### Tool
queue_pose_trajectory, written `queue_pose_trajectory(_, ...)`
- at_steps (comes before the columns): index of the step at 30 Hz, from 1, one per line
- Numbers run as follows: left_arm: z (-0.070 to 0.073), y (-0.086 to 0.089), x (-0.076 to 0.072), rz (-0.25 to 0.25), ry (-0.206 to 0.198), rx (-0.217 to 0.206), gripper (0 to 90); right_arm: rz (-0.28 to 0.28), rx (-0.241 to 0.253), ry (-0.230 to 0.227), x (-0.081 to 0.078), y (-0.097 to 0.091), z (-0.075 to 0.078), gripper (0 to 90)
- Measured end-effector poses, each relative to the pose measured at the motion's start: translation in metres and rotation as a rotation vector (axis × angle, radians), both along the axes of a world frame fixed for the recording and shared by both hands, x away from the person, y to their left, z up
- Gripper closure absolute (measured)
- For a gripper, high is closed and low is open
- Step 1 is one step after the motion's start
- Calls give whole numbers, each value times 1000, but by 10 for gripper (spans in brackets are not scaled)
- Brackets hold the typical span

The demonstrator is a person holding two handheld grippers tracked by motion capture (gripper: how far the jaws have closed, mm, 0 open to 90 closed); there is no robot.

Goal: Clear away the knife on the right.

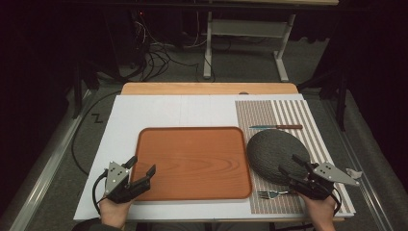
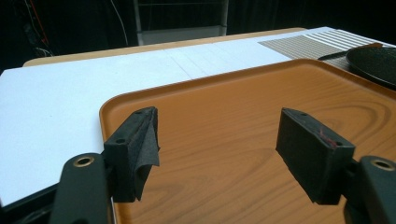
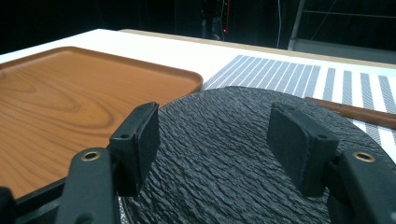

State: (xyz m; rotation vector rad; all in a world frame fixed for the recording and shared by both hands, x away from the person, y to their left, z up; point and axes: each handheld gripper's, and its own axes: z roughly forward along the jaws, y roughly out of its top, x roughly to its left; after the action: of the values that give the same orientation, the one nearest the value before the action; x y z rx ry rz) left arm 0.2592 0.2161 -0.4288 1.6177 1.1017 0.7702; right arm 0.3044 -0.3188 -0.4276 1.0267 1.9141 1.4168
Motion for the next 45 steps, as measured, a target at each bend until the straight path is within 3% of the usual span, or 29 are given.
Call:
queue_pose_trajectory(17, 0, 0, 0, 2, 3, -2, 298, 13, -14, 9, 10, 1, 7, 357)
queue_pose_trajectory(34, -1, 0, 1, -8, 9, -9, 293, 11, -44, 38, 33, 3, 14, 359)
queue_pose_trajectory(45, -1, 0, 2, -9, 14, -7, 292, 3, -48, 19, 42, 4, 19, 358)
